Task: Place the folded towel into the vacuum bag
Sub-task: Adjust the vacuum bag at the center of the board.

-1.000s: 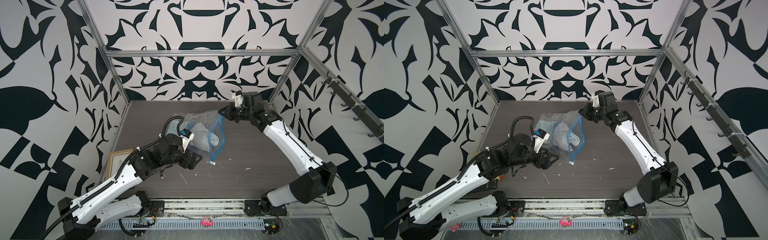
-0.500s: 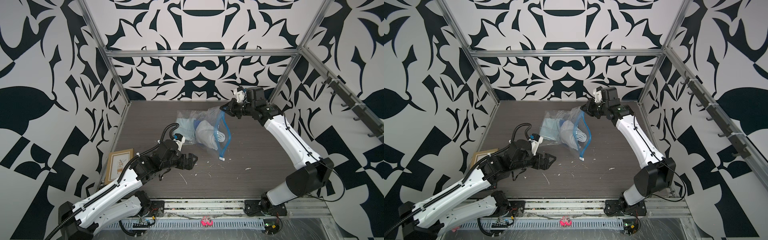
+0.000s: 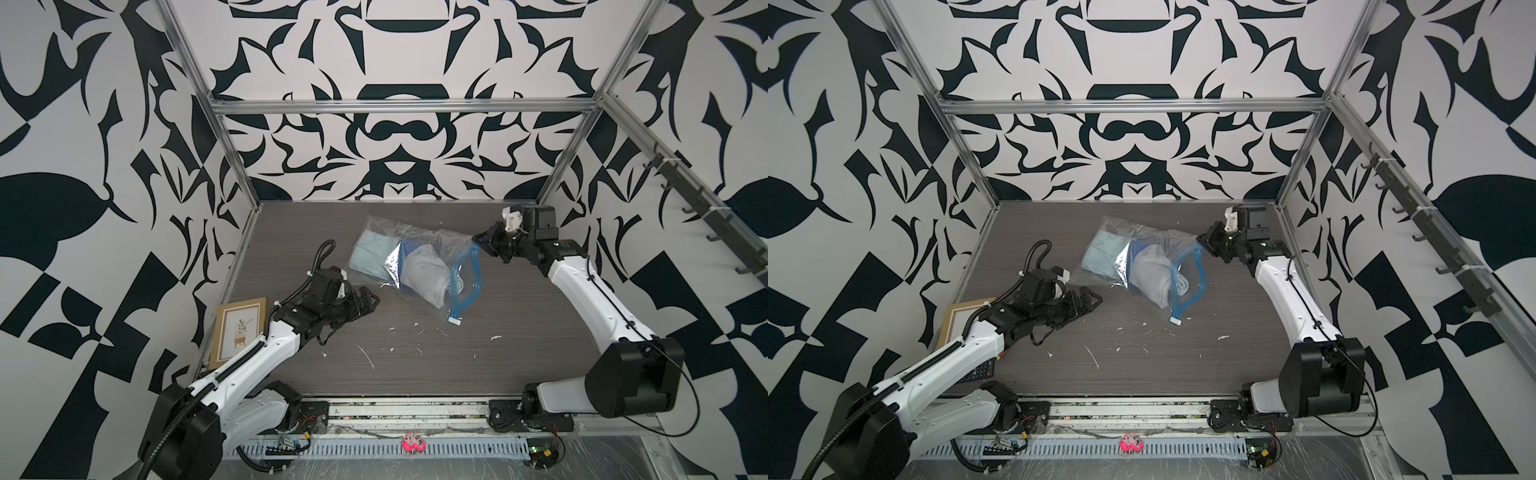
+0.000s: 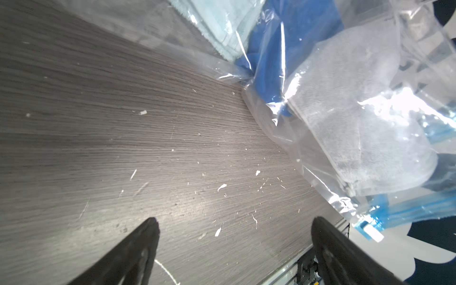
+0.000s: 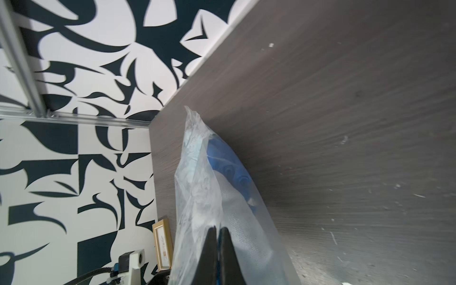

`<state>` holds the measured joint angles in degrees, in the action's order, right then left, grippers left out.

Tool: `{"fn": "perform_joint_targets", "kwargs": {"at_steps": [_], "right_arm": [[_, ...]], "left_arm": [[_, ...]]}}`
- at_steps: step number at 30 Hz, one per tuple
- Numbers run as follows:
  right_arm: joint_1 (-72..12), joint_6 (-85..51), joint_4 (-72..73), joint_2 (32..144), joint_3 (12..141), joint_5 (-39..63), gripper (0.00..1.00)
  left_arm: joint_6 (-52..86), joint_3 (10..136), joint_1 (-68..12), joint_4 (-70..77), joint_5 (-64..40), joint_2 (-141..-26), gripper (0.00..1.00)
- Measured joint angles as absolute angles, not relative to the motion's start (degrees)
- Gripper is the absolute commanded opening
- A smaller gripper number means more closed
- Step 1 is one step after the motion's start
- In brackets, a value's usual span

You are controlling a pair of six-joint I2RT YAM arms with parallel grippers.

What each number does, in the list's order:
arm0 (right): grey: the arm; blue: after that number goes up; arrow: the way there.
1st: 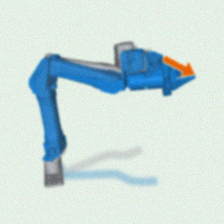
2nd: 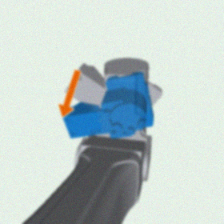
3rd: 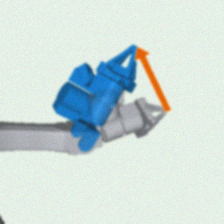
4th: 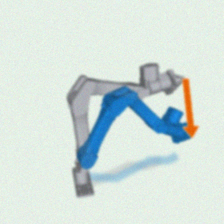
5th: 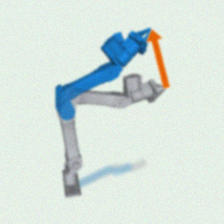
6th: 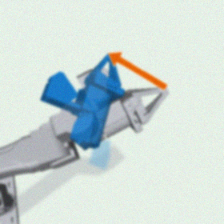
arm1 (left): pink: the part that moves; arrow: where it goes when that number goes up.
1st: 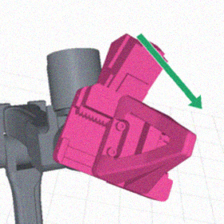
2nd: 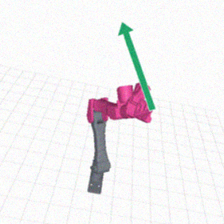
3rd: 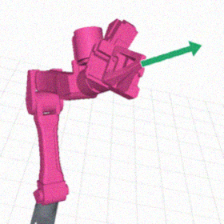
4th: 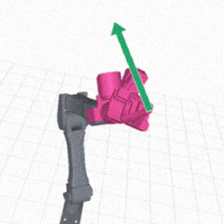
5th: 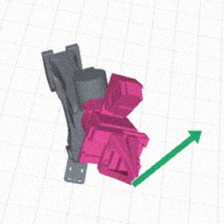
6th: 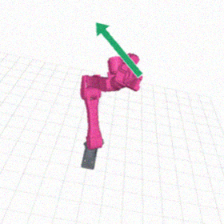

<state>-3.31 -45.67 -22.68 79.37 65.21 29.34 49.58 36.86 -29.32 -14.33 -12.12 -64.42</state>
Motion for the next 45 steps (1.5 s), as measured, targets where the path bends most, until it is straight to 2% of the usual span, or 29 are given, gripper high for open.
{"fn": "perform_joint_targets", "kwargs": {"at_steps": [8,16,21,27,30,35,39,42,45], "right_arm": [[-0.12,-42.78,-24.27,78.24,55.13,24.23,0.00],[-0.03,-41.04,-25.26,73.10,49.32,21.43,0.00],[-0.03,-40.97,-25.26,72.55,45.47,21.41,0.00],[-0.01,-41.63,-24.91,71.75,41.76,22.31,0.00],[-0.01,-42.30,-24.40,70.89,40.16,22.98,0.00],[-0.05,-43.64,-23.24,69.21,37.45,24.21,0.00],[-0.54,-44.31,-22.61,68.16,35.92,24.58,0.00],[-1.19,-45.08,-22.02,67.79,34.74,24.91,0.00],[-2.52,-45.60,-21.45,67.88,34.04,25.12,0.00]], "left_arm": [[49.65,40.95,-25.08,-6.50,-12.78,-80.79,0.99],[49.67,46.78,-24.64,-0.25,-12.56,-89.21,1.00],[49.95,47.27,-24.36,3.99,-11.49,-93.08,0.90],[50.17,48.25,-23.75,7.03,-10.15,-96.60,0.86],[50.50,49.17,-23.40,7.75,-9.54,-97.67,0.75],[50.92,52.16,-22.74,9.17,-9.02,-100.82,0.45],[50.46,55.55,-22.04,10.17,-8.97,-104.55,0.27],[49.32,59.00,-21.26,10.09,-8.86,-106.89,0.18],[47.79,63.11,-20.01,9.96,-8.95,-108.62,0.15]]}}
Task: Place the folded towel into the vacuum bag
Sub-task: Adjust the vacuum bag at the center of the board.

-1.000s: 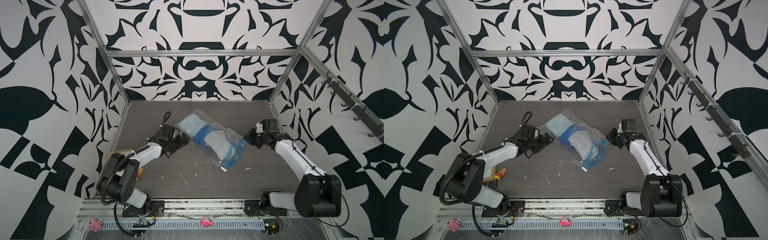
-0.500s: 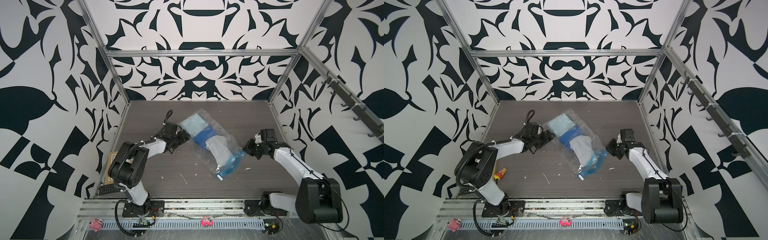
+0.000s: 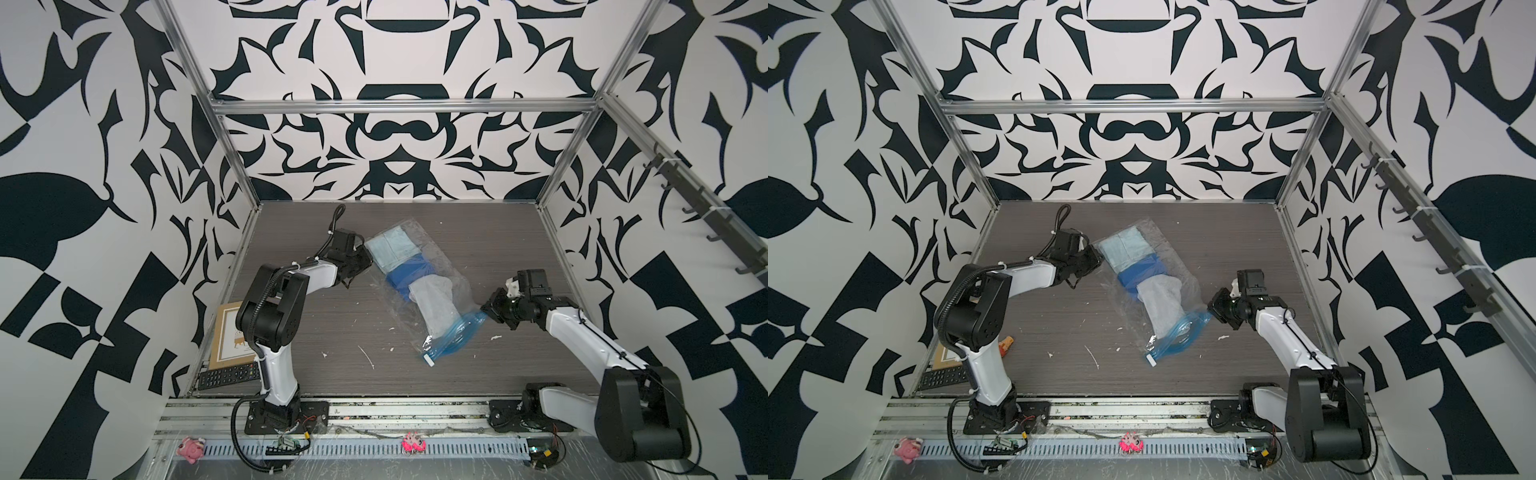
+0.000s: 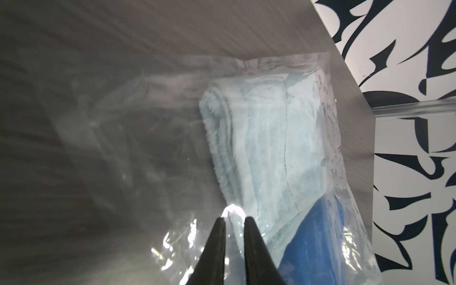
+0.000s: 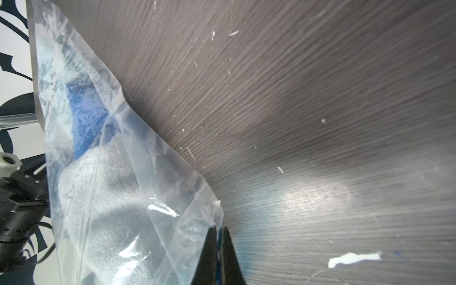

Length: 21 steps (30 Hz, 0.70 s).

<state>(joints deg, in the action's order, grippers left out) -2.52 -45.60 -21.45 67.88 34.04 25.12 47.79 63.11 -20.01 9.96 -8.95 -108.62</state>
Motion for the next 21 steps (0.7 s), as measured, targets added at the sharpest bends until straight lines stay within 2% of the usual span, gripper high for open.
{"fn": "perform_joint_targets", "kwargs": {"at_steps": [3,4,5,7,8,9,13,21], "right_arm": [[-4.99,-46.26,-20.27,68.64,34.04,25.28,0.00],[-5.93,-46.41,-19.94,69.12,34.06,25.26,0.00],[-6.98,-46.59,-19.57,69.84,34.17,25.23,0.00],[-8.78,-46.76,-19.27,71.42,34.52,25.12,0.00],[-9.43,-46.87,-19.03,71.94,34.63,25.08,0.00],[-9.91,-47.03,-18.92,72.23,34.68,25.02,0.00],[-10.37,-47.42,-19.07,71.26,34.70,24.34,0.00],[-12.71,-48.18,-19.42,68.40,34.63,23.20,0.00]], "left_arm": [[46.15,67.57,-18.33,9.76,-9.50,-110.10,0.14],[45.65,68.99,-17.74,9.47,-9.91,-110.61,0.18],[44.91,70.61,-17.06,9.06,-10.35,-111.15,0.29],[43.92,73.41,-15.79,7.03,-11.09,-111.68,0.61],[43.46,74.37,-15.29,5.93,-11.33,-111.68,0.72],[43.03,75.13,-14.87,4.73,-11.51,-111.55,0.78],[42.37,74.02,-14.04,-0.03,-11.73,-109.97,0.81],[46.15,57.56,-15.05,-5.48,-17.21,-102.04,0.81]]}}
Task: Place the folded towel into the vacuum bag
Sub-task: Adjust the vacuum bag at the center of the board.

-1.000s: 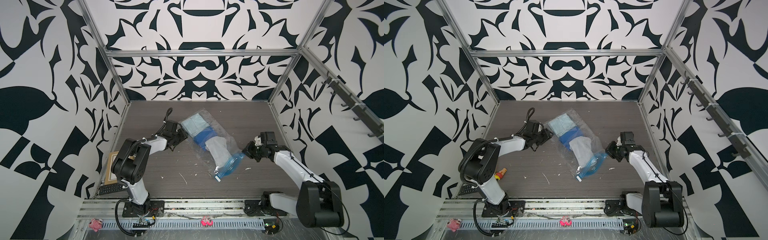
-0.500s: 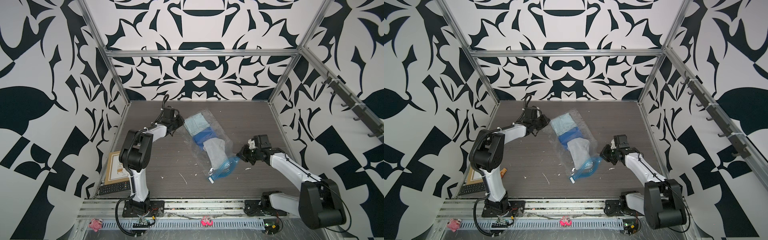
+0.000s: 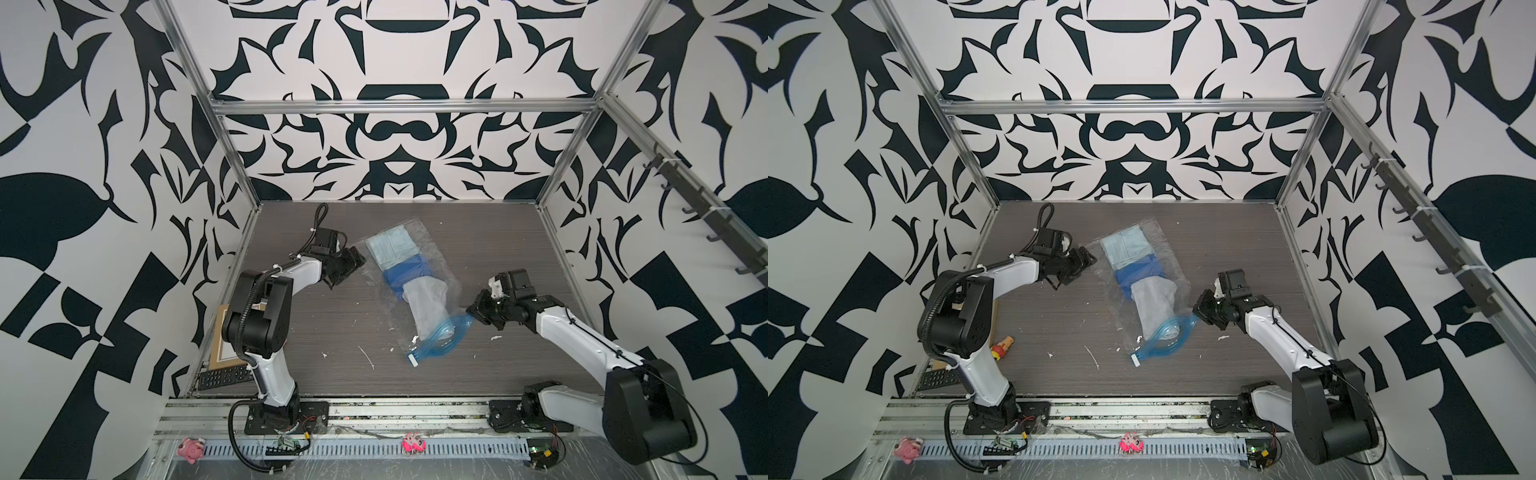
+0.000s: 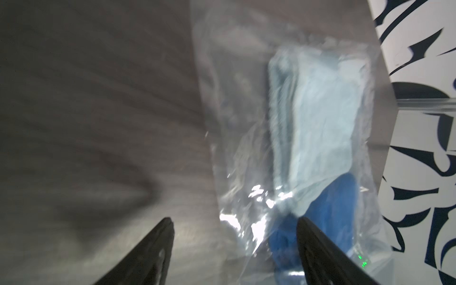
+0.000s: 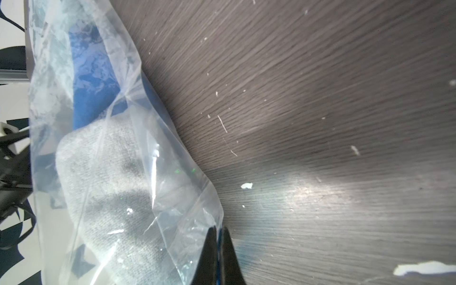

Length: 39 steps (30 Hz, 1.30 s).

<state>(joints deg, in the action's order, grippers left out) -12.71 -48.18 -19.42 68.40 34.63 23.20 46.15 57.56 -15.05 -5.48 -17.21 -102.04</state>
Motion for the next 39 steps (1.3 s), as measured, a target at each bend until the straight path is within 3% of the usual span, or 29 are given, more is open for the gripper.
{"fn": "perform_joint_targets", "kwargs": {"at_steps": [7,10,19,26,32,36,39], "right_arm": [[-14.55,-49.65,-19.16,67.48,33.21,22.17,0.00],[-14.94,-49.91,-18.74,67.57,33.21,21.82,0.00],[-16.01,-50.70,-18.09,67.68,33.21,21.10,0.00],[-16.01,-51.31,-17.74,69.36,33.21,20.03,0.00],[-16.01,-51.48,-17.28,72.14,34.72,18.74,0.00],[-16.01,-51.35,-16.97,73.34,36.60,17.61,0.35],[-16.01,-51.68,-17.17,72.38,36.69,16.67,0.49]], "left_arm": [[52.47,47.59,-18.57,2.96,-23.90,-97.91,0.81],[55.33,45.60,-20.12,7.73,-25.02,-97.86,0.77],[63.22,41.56,-21.39,20.64,-24.49,-101.12,0.27],[60.51,47.18,-21.32,17.85,-20.88,-101.12,0.00],[57.95,54.19,-19.97,16.62,-20.40,-103.46,0.00],[55.99,55.29,-18.83,14.98,-19.81,-104.33,0.56],[54.57,54.96,-18.46,12.75,-19.18,-103.48,0.68]]}}
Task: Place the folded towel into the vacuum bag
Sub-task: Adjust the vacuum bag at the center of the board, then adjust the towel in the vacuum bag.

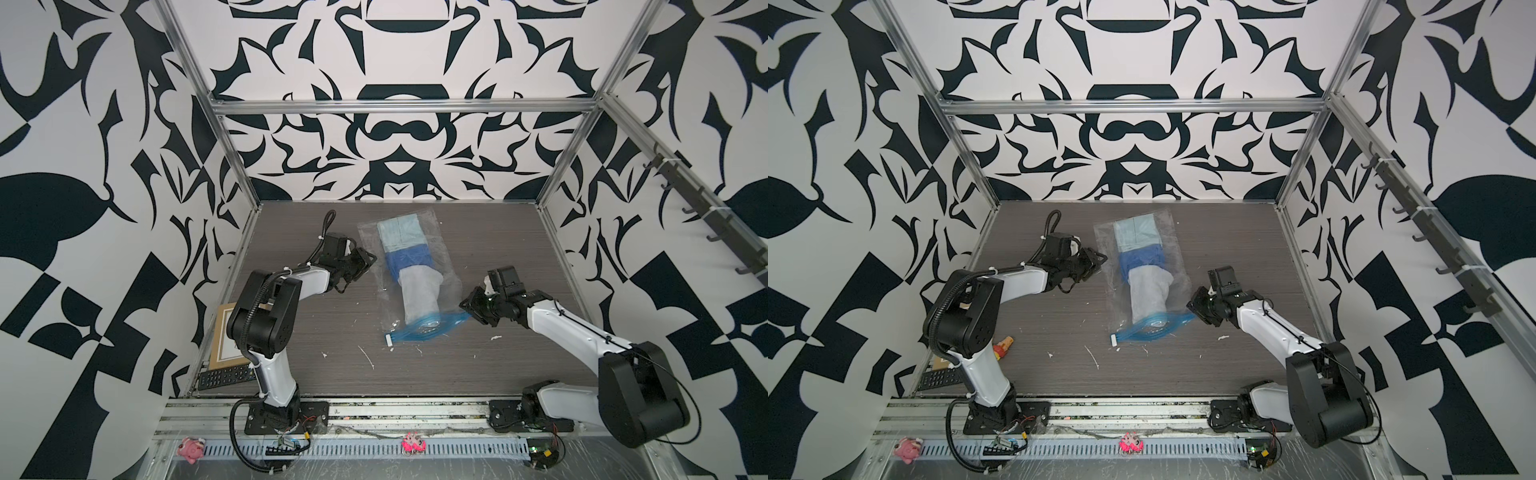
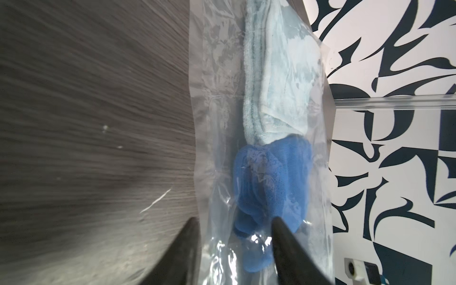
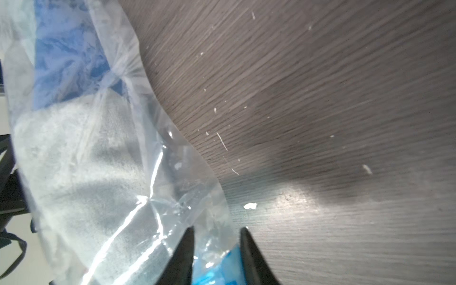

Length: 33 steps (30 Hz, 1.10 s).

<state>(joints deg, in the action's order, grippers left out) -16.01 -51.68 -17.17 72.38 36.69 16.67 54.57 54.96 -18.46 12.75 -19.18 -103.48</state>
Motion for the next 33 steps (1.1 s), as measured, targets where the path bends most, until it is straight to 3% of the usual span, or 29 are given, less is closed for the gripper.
{"fn": "perform_joint_targets", "kwargs": {"at_steps": [3,10,12,16,17,21,29,33], "right_arm": [[-16.01,-52.49,-17.58,67.59,35.90,15.11,0.60],[-16.01,-57.43,-18.15,51.20,32.21,13.72,0.64],[-16.25,-60.01,-17.65,47.00,30.22,13.91,0.56],[-17.50,-62.00,-18.17,40.38,27.88,15.03,0.24],[-17.96,-61.63,-18.31,39.57,27.88,15.46,0.20],[-21.91,-61.43,-18.96,39.44,27.68,16.95,0.17],[-39.51,-71.02,-8.78,39.94,16.03,11.38,0.07],[-42.11,-75.66,-1.98,41.47,11.62,7.14,0.08]], "left_arm": [[52.29,53.21,-18.33,8.03,-18.44,-99.59,0.70],[50.28,43.64,-19.35,-0.21,-19.88,-83.48,0.69],[50.50,40.66,-20.84,-1.78,-21.69,-80.25,0.69],[51.31,36.80,-23.94,-4.34,-25.69,-77.49,0.67],[51.55,36.16,-24.60,-4.75,-26.46,-77.14,0.67],[52.82,34.81,-26.11,-5.80,-28.82,-75.68,0.68],[56.27,33.52,-30.35,-3.09,-29.32,-74.19,0.67],[58.65,30.94,-33.87,-1.34,-28.10,-74.19,0.71]]}}
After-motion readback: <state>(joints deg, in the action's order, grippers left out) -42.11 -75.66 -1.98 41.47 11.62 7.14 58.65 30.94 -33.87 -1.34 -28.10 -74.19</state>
